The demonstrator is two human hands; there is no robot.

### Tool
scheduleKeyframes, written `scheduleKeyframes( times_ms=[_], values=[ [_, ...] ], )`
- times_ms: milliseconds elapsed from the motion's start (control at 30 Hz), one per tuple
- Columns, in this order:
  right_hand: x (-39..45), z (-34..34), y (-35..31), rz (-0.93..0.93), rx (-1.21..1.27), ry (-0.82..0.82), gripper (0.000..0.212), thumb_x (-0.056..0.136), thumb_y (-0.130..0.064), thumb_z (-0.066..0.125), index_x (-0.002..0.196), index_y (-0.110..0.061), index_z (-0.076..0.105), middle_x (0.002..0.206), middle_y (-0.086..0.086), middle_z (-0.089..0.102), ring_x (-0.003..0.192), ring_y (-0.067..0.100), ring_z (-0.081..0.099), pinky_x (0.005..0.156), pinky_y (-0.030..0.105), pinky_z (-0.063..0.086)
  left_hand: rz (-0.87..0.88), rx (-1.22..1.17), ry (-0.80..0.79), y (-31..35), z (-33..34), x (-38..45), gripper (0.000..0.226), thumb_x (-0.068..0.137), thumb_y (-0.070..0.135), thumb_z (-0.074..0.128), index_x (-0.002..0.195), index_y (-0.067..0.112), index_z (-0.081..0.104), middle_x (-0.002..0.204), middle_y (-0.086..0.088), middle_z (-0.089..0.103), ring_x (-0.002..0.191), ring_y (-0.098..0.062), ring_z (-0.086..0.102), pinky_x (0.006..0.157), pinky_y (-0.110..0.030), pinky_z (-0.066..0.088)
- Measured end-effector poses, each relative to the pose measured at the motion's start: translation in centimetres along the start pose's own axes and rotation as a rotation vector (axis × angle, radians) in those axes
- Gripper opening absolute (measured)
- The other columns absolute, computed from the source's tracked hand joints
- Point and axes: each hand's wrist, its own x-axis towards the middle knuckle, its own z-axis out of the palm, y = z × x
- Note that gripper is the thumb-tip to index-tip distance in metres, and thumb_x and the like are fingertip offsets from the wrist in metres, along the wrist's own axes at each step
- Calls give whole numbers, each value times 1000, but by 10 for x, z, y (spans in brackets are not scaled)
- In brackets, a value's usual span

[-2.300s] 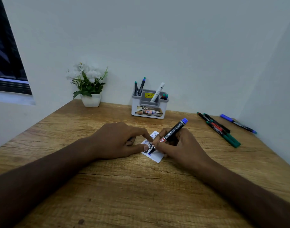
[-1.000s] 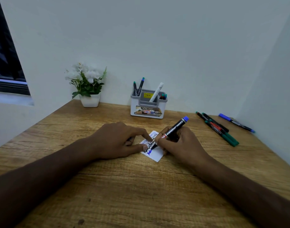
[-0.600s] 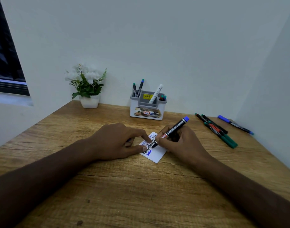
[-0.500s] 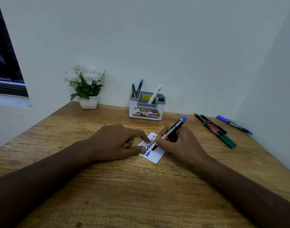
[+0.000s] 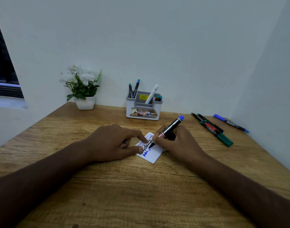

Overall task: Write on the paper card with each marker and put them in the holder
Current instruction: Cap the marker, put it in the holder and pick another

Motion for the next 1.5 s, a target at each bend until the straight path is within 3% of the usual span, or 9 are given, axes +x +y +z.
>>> scheduleKeyframes(
  times_ms=[400,667,800,1000,1133,1333,1500],
  values=[
    [2,0,3,23,34,23,3,92,-23,78,91,-21,80,92,0,82,94,20,77,84,49,62,-12,1,-18,1,-1,1,45,90,81,38,130,64,48,67,12,59,73,1,59,52,-23,35],
    [5,0,9,-14,34,34,2,92,-27,81,90,-26,80,84,-8,81,69,3,70,63,26,58,-11,13,-13,1,-2,0,41,92,79,41,130,65,48,65,10,58,73,1,59,53,-24,37],
    [5,-2,9,-15,50,15,5,92,-24,77,87,-23,78,82,0,81,60,7,69,66,34,60,-10,11,-12,3,-3,0,43,91,79,40,130,64,49,64,12,57,70,2,58,52,-23,35],
    [6,-1,10,-7,47,38,3,91,-22,77,88,-21,79,83,0,81,64,8,71,68,39,61,-9,6,-18,3,-3,-1,42,92,78,40,130,64,49,64,11,57,71,2,58,53,-24,35],
    [7,-2,12,-19,44,55,8,90,-22,78,84,-26,79,81,-5,80,63,4,70,62,28,59,-11,0,-20,2,-3,0,43,91,79,40,131,65,49,65,12,58,71,2,58,52,-23,34],
    [9,-1,15,-6,40,78,9,89,-27,80,82,-32,76,79,-8,80,61,5,71,58,23,59,-14,1,-24,2,-3,0,42,92,78,40,131,64,49,65,10,59,71,0,59,53,-23,35],
    [10,-2,16,-7,48,83,9,90,-28,80,85,-25,74,79,-14,80,63,6,75,57,18,58,-13,2,-27,3,-4,-1,44,91,79,39,132,64,48,65,9,59,72,1,59,52,-23,33]
  ],
)
